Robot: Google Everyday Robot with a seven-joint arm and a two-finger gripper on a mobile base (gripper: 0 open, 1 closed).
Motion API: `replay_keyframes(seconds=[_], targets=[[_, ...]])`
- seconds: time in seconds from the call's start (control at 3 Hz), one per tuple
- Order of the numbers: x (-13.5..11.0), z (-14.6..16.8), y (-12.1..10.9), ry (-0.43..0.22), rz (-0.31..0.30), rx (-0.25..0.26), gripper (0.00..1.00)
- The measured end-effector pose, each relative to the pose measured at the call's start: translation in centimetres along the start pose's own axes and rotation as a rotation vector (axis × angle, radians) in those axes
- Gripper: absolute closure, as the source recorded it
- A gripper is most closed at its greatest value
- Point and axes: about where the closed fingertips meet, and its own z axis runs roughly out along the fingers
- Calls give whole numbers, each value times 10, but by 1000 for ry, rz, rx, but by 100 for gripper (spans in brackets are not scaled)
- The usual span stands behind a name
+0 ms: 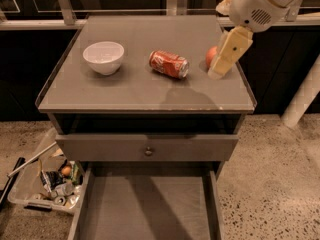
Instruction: Place coke can into middle drawer
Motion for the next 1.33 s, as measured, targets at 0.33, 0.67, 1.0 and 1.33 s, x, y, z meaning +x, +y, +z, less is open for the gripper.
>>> replay_keyframes(seconds=[0.33, 0.67, 1.0, 1.33], targets=[[-17, 21, -25, -42, 1, -13, 0], [-26, 46, -37, -78, 3, -31, 0], [-30, 70, -44, -99, 14, -63, 0], [-39, 92, -37, -132, 25, -120, 0]])
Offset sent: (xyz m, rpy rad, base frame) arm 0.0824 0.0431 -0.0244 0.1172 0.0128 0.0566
